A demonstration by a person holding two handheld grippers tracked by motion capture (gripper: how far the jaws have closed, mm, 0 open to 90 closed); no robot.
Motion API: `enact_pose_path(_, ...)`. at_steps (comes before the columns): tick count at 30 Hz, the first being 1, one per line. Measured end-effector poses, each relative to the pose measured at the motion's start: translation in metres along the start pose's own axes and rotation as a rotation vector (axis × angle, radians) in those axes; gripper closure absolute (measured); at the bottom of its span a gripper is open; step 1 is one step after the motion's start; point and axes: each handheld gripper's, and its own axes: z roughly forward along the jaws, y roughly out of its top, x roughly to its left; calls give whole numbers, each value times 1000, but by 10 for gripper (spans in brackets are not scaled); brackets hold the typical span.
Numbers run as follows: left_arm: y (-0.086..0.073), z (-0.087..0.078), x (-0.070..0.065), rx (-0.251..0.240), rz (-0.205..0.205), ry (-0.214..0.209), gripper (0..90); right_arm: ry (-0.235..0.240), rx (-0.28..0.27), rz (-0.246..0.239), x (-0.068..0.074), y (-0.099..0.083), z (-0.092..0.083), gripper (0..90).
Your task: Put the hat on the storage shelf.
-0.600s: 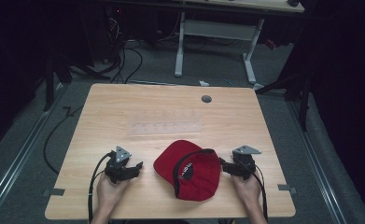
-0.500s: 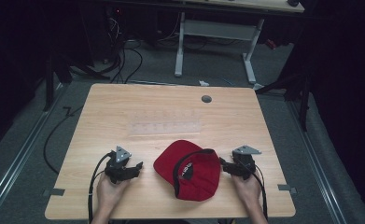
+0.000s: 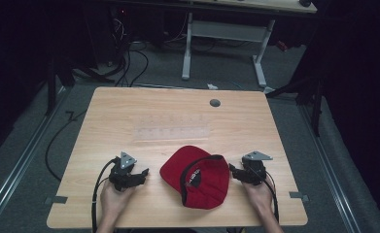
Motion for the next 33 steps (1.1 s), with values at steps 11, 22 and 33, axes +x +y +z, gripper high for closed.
enact_pose_path(11,0,0,0,1,1,-1,302,102,-109,81,-4,4,-36,410)
enact_pose_path(22,0,0,0,1,-2,1,300,198,-141,23,14,13,-48,344)
enact_pose_path(33,0,0,0,0,-2,3,300,260,-94,15,24,25,-27,311)
